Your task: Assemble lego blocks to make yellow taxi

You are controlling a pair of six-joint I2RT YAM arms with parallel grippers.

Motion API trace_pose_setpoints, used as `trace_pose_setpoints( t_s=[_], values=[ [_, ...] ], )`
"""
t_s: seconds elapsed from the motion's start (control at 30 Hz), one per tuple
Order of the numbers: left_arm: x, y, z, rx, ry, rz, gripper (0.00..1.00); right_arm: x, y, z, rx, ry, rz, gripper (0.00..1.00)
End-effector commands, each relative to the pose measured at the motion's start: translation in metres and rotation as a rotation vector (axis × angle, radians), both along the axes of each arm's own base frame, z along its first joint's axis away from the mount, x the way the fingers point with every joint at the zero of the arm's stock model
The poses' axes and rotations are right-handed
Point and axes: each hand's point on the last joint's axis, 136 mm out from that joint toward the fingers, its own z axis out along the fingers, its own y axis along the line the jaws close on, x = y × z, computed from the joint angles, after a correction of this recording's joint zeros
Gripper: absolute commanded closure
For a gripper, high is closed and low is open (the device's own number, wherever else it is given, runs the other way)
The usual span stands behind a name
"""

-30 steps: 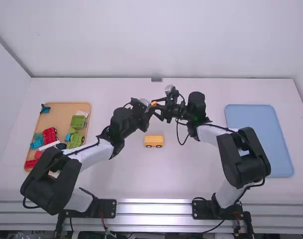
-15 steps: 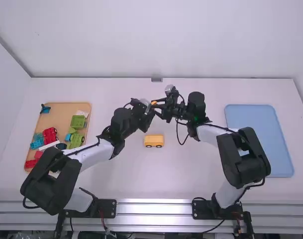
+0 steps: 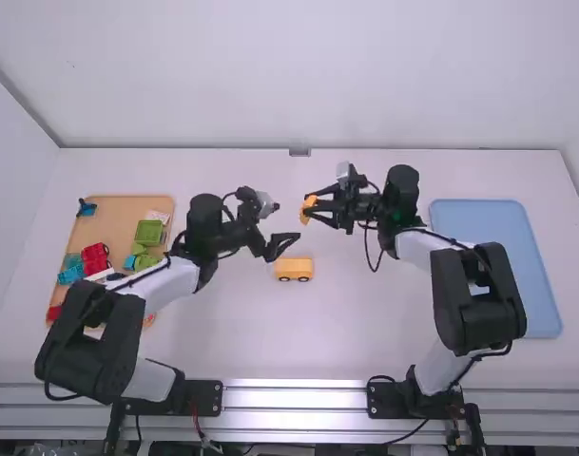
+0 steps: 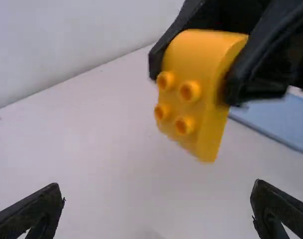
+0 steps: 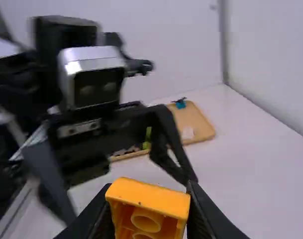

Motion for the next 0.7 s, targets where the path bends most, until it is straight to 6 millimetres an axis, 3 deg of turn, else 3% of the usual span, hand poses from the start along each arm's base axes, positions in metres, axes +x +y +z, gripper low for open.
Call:
trace_pose_setpoints(
  t_s=[0.0,0.13,0.37,0.67],
  values=[
    [-0.039,-0.009,0.031,-0.09,-0.101,-0.33,0.01,-0.027,-0.002,0.018,0.029,-0.105,0.195,0.8],
    [-0.044,-0.007,0.035,-0.116,-0.103,-0.392,0.07,-0.028,0.001,0.019,0.03,-0.114,0.201,0.8],
    [-0.05,-0.024,0.033,-0.115,-0.115,-0.434,0.11,-0.043,0.018,0.019,0.034,-0.119,0.26,0.8],
    [-0.052,-0.025,0.033,-0.115,-0.116,-0.44,0.39,-0.05,0.026,0.019,0.037,-0.13,0.285,0.8]
  ],
)
